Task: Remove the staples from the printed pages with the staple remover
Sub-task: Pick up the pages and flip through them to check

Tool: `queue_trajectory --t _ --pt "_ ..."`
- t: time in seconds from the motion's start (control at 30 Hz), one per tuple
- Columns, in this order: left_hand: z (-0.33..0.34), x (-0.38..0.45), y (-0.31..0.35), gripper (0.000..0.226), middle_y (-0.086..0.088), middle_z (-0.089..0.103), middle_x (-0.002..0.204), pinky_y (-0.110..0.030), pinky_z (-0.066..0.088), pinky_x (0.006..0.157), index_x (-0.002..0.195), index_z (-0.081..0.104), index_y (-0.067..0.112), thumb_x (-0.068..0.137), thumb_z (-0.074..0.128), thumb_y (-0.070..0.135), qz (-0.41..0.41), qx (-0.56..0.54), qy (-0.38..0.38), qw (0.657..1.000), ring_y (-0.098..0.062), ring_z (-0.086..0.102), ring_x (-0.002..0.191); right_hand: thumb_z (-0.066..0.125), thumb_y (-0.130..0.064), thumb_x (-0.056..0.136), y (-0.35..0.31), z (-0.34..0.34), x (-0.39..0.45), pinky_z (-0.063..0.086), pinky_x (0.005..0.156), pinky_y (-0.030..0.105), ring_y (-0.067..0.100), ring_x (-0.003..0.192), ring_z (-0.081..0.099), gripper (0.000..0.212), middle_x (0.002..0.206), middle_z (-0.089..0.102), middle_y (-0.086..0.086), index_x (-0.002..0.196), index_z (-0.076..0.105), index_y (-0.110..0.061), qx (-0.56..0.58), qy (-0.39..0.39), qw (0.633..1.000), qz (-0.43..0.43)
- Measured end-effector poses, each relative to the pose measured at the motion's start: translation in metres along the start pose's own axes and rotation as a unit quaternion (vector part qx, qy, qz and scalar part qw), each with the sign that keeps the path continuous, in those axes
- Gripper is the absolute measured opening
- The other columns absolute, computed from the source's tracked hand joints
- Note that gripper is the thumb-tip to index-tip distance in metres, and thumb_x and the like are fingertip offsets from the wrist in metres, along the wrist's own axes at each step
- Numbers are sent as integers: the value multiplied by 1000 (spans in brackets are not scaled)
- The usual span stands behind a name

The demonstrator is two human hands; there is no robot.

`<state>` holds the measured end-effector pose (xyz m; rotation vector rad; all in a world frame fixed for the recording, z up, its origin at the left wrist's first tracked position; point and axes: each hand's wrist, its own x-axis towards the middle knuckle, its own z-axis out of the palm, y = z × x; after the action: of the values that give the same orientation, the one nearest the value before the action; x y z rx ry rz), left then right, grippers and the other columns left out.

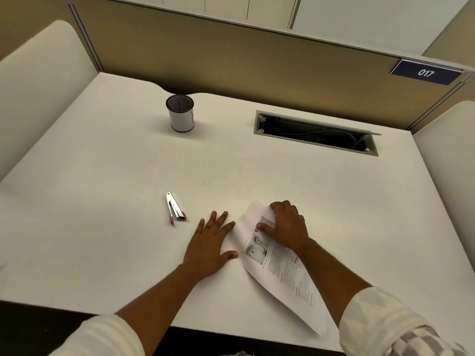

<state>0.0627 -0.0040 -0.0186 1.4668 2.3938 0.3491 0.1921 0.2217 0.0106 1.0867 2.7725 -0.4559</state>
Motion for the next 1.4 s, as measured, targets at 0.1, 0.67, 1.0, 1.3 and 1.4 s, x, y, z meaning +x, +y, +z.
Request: queue_trajectory --t 0.1,0.67,1.0,1.3,1.4 --pt "-4 6 3 81 7 -2 169 -41 -6 125 155 26 29 88 51 67 -9 -10 1 1000 -19 -13 155 66 -72 78 -3 2 -2 45 94 42 23 119 50 68 126 52 -1 127 51 -27 32 -5 999 16" --pt "-47 23 21 21 3 73 102 -30 53 82 100 68 18 81 75 12 -165 -473 34 865 -17 67 98 67 -61 85 -7 10 -16 45 99 47 25 126 45 67 138 42 0 142 44 -34 78 47 990 105" --pt "-27 21 48 18 -2 74 108 -42 62 83 115 65 24 97 62 21 -256 -582 16 772 -19 73 94 65 -59 88 -22 10 -15 45 99 49 28 128 46 64 140 45 5 140 46 -27 113 86 967 211" --pt "-55 35 38 23 -5 74 109 -47 62 82 122 63 20 100 59 23 -221 -595 98 766 -23 74 94 77 -66 76 -7 -17 -15 59 85 44 27 108 69 72 121 70 4 129 59 -21 476 53 860 177" --pt "-75 43 38 27 -4 73 110 -45 63 81 122 61 19 98 61 32 -198 -593 127 770 -22 74 95 81 -45 81 -5 -37 -22 61 76 40 34 98 74 46 103 78 5 116 69 -18 566 27 814 126"
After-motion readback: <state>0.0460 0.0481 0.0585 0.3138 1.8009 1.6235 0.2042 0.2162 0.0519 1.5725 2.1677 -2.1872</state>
